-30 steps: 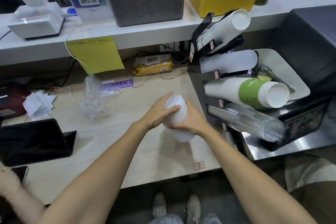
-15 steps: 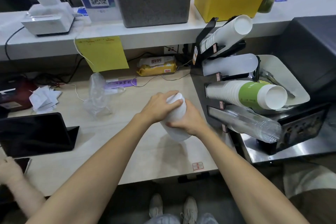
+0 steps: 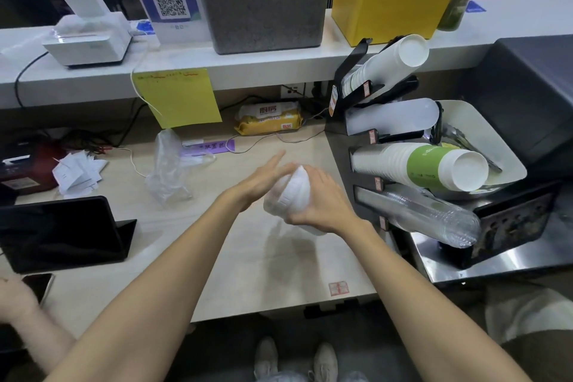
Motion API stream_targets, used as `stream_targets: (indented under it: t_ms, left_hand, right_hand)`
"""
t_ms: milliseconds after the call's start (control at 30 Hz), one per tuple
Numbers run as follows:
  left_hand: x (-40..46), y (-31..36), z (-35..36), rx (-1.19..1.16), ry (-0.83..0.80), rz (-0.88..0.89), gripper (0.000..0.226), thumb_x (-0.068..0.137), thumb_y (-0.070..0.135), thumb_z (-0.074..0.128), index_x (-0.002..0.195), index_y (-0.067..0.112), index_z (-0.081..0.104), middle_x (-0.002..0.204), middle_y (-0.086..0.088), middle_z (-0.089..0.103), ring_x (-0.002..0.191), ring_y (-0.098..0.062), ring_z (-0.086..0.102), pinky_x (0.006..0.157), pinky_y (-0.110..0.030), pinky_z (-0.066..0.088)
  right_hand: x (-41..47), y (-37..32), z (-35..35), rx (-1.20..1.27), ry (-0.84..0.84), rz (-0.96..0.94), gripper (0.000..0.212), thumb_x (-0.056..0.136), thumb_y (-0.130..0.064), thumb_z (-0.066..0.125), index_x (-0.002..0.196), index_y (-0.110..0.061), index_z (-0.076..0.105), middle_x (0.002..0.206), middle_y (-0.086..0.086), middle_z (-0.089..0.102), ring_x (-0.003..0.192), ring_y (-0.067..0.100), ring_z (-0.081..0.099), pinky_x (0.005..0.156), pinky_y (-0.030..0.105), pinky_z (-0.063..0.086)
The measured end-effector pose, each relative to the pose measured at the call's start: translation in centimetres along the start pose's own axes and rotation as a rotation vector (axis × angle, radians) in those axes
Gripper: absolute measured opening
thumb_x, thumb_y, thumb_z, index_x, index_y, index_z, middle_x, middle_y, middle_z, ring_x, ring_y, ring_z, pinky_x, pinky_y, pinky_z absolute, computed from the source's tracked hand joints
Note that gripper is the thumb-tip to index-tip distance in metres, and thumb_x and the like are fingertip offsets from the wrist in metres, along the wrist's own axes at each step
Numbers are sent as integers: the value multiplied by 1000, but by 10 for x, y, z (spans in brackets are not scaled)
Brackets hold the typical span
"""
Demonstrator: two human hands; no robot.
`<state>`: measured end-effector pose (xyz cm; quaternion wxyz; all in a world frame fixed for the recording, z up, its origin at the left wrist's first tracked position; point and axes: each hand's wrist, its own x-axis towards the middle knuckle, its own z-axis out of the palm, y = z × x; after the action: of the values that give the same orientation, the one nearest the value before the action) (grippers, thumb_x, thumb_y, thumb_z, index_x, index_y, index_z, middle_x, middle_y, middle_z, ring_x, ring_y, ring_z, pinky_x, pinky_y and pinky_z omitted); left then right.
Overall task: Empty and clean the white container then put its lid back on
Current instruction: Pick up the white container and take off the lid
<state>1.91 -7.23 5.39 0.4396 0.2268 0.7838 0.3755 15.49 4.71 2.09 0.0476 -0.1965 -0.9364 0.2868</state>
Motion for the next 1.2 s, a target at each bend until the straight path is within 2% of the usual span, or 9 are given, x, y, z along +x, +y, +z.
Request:
stream_targets:
  t_ms: [167,333,400,500,633,733,833,1000,1200]
  left_hand:
    - [-6,-14,-4,181,-146,120,97,85,47,82,166,43,29,167,3,38,150,-29,43,119,-53,45]
    - [-9,-2,-6,153,-64,-336,100,85,95,31,148,21,54,131,-23,63,97,-44,76,77,-51,69]
    - [-9,-7,-8,110,-73,-389,107,85,97,21,161,24,40,151,-30,53,117,-50,70,94,-56,62]
    - [-10,-19,-8,-5,-129,-69,91,91,81,52,168,47,16,178,0,20,160,-34,29,120,-64,36]
    - [-12,-22,-6,-38,-197,22,91,85,54,80,162,50,31,163,7,45,142,-24,54,110,-54,54]
    - [-8,-16,-11,143,-186,-108,73,88,70,67,151,46,41,148,-8,54,114,-38,72,96,-54,63]
    - [-6,-6,-10,230,-176,-358,95,80,90,43,152,29,43,130,-27,64,94,-46,80,88,-53,66]
    - [0,-20,-5,88,-82,-88,95,90,79,57,168,45,15,176,-3,23,157,-36,33,115,-59,41]
    - [2,-27,-11,97,-205,9,99,75,55,83,160,49,33,159,5,43,141,-27,51,107,-51,56]
  right_hand:
    - [-11,4,0,27,-67,-27,98,51,-57,81,138,-26,49,129,-9,58,118,17,54,94,36,49]
    - [-18,1,10,5,-43,-72,103,51,-59,77,144,-26,45,134,-9,56,121,19,54,98,38,48]
    - [-18,3,9,13,-25,-61,102,51,-58,77,143,-26,46,133,-9,57,121,19,55,97,38,48]
    - [-17,8,1,65,-26,-13,104,53,-55,80,146,-26,45,137,-7,55,125,18,51,102,38,48]
    - [-18,10,-2,73,-54,1,102,52,-56,81,144,-26,47,136,-7,56,125,17,51,101,40,50]
    - [-23,9,6,85,-91,5,106,51,-57,82,146,-28,45,138,-8,56,127,18,52,103,40,49]
    - [-23,6,18,86,-86,11,106,49,-60,80,145,-29,45,136,-7,56,125,19,53,102,42,49]
    - [-14,8,20,80,-62,29,96,47,-61,80,134,-32,50,127,-9,59,114,19,57,93,42,53]
    - [-9,8,21,80,-96,24,93,48,-62,80,131,-33,53,121,-10,59,108,18,57,88,43,55]
